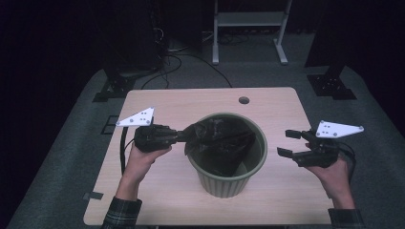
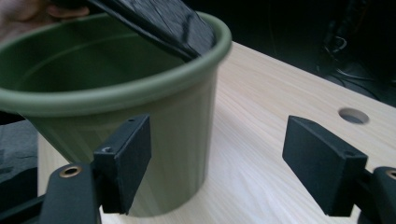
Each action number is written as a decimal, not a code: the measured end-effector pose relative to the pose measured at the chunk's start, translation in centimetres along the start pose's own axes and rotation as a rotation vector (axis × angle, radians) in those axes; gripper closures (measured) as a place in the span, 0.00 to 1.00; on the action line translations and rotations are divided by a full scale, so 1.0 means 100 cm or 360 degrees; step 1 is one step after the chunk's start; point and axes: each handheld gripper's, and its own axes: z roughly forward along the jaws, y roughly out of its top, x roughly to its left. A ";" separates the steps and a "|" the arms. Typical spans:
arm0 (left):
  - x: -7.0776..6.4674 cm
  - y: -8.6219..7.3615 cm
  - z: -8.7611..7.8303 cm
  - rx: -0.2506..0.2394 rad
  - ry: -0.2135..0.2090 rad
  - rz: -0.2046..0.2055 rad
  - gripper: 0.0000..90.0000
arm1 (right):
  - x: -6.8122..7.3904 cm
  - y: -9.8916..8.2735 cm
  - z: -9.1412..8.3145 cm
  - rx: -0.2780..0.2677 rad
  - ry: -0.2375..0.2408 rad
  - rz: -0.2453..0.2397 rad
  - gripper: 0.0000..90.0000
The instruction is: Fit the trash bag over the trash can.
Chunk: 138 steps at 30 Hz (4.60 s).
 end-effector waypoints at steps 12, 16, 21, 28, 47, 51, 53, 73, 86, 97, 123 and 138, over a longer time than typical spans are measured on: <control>-0.001 0.000 0.003 0.0020 -0.0005 -0.0007 0.98 | 0.013 0.042 0.019 -0.0097 0.0179 -0.0082 0.28; -0.001 0.000 0.003 0.0020 -0.0004 -0.0006 0.98 | 0.021 0.055 0.033 -0.0078 0.0235 -0.0131 0.29; -0.001 0.001 0.003 0.0017 -0.0009 -0.0005 0.98 | 0.029 0.066 0.048 -0.0059 0.0281 -0.0185 0.33; -0.002 0.002 0.002 0.0010 -0.0020 0.0002 0.98 | 0.035 0.079 0.070 -0.0023 0.0331 -0.0228 0.41; -0.004 0.002 0.007 0.0019 -0.0042 0.0012 0.97 | 0.043 0.092 0.093 0.0029 0.0415 -0.0296 1.00; -0.004 0.004 0.003 -0.0020 -0.0006 0.0014 0.90 | 0.038 0.091 0.096 0.0136 0.0360 -0.0272 1.00; -0.005 0.004 0.002 -0.0025 0.0006 0.0017 0.88 | 0.037 0.090 0.098 0.0167 0.0346 -0.0269 1.00; -0.009 0.007 0.004 -0.0068 0.0176 0.0030 0.45 | 0.007 0.083 0.085 0.0111 0.0120 -0.0122 1.00; -0.008 0.011 0.014 -0.0015 0.0087 0.0035 0.80 | -0.005 0.080 0.085 0.0122 0.0098 -0.0041 1.00; 0.010 0.027 0.024 -0.0043 0.0148 0.0000 0.99 | 0.001 0.080 0.067 0.0005 0.0036 -0.0048 0.68; 0.010 0.015 -0.001 -0.0029 0.0234 -0.0051 0.99 | 0.030 0.080 0.075 0.0049 0.0195 -0.0146 1.00; 0.012 -0.019 -0.065 -0.0039 0.0450 -0.0167 0.99 | 0.001 0.051 0.036 0.0023 0.0040 -0.0030 1.00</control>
